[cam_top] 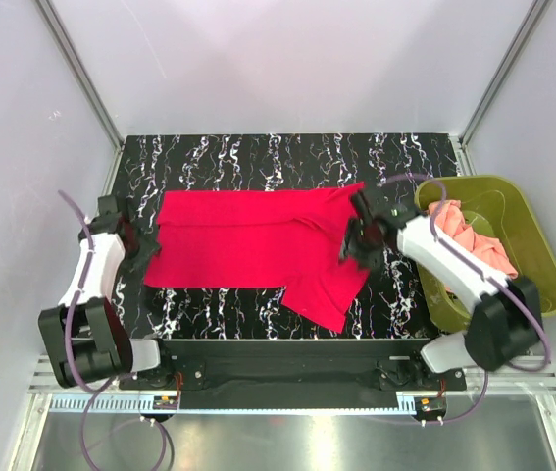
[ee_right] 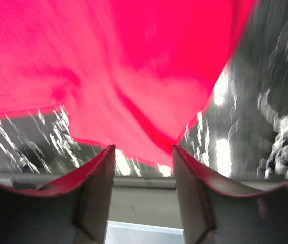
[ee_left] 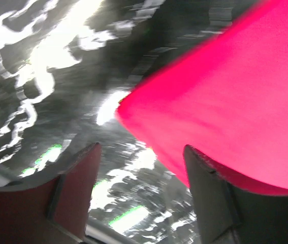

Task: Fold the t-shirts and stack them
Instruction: Fold the tshirt

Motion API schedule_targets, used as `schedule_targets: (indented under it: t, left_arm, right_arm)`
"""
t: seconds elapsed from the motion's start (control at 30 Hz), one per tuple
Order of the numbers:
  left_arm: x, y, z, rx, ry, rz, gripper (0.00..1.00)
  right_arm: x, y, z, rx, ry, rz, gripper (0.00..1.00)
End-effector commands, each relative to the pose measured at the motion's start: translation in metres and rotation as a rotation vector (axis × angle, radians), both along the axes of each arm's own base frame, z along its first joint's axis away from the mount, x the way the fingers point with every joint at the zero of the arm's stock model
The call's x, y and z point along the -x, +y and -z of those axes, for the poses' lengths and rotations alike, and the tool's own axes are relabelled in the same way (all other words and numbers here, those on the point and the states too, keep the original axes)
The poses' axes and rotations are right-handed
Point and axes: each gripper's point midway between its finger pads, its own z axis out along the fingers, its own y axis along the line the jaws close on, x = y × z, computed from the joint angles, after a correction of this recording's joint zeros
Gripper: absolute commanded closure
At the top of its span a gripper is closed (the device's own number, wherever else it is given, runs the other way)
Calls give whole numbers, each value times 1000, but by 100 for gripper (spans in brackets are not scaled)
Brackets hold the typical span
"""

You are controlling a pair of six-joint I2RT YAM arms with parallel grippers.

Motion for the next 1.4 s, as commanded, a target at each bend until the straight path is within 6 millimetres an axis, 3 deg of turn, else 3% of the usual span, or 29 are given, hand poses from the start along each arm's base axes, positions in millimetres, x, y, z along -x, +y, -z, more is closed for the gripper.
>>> schedule_targets:
  t: [0.0, 0.03, 0.07, 0.1, 0.13, 0.2, 0.23, 0.3, 0.33, 0.37, 0.4, 0.47, 0.5, 0.53, 0.6, 0.63, 0.67, 0.7, 0.73, 0.87, 0.9, 0.93, 1.0, 1.17, 1.3, 1.37]
  left_arm:
    - [-45, -26, -54, -8, -222, 104, 33]
    - [-57, -51, -62, 26, -276, 193, 35]
    - [-78, -79, -75, 106, -382, 285, 37]
    - [-89, -98, -82, 146, -430, 337, 38]
    - [-95, -132, -89, 193, -468, 437, 38]
    - [-121, -175, -103, 251, -540, 554, 38]
    - [-123, -207, -104, 280, -542, 637, 38]
    - [-136, -244, -86, 343, -502, 711, 38]
    - [-142, -269, -97, 366, -528, 768, 38]
    - [-149, -286, -98, 394, -543, 803, 38]
    - [-156, -301, -79, 411, -509, 822, 40]
    - [-169, -337, -85, 438, -575, 895, 45]
    - [-175, -346, -69, 436, -553, 904, 47]
    - [-182, -363, -76, 438, -582, 931, 49]
    - [-192, -377, -72, 426, -597, 939, 50]
    - [-195, -386, -53, 426, -566, 944, 52]
    - [-201, -393, -57, 423, -578, 941, 53]
    - [-203, -398, -49, 423, -565, 942, 54]
    - [-202, -405, -36, 422, -541, 945, 55]
    - [-200, -412, -12, 376, -491, 887, 64]
    - [-195, -411, -6, 373, -475, 876, 66]
    - [-192, -413, -4, 377, -471, 872, 68]
    - [-190, -411, -13, 359, -499, 859, 72]
    - [-176, -409, -10, 362, -479, 855, 75]
    - [-167, -417, 18, 440, -394, 792, 74]
    - [-170, -424, 15, 472, -416, 780, 73]
  right_arm:
    - [-63, 0, -14, 83, -107, -133, 46]
    - [-87, 3, -33, 98, -162, -130, 48]
    - [-98, 5, -34, 112, -164, -138, 55]
    - [-109, 7, -21, 135, -129, -153, 58]
    - [-127, 11, -33, 120, -159, -144, 60]
    - [-147, 5, -18, 119, -121, -109, 62]
    - [-158, 8, -24, 90, -130, -104, 62]
    - [-176, -4, -11, 88, -105, -62, 56]
    - [-188, -7, -16, 84, -125, -51, 53]
    - [-196, -12, -14, 88, -124, -43, 50]
    - [-204, -22, -3, 102, -106, -36, 47]
    - [-228, -28, -8, 102, -149, -31, 46]
    - [-240, -38, 2, 110, -151, -24, 46]
    - [-254, -41, -5, 104, -184, -9, 46]
    - [-269, -46, 3, 68, -173, 11, 47]
    - [-281, -50, -7, 48, -200, 29, 47]
    - [-287, -52, -8, 41, -204, 36, 47]
    - [-292, -53, 3, 47, -185, 30, 47]
    - [-301, -55, -7, 51, -207, 34, 47]
    - [-316, -53, -2, 45, -209, 23, 48]
    - [-318, -52, 7, 40, -197, 18, 48]
    - [-321, -51, 3, 38, -206, 13, 48]
    - [-321, -54, 7, 46, -196, 9, 48]
    - [-317, -59, 16, 35, -186, 17, 49]
    - [-316, -63, 19, 24, -175, 32, 49]
    - [-317, -65, 18, 27, -179, 30, 51]
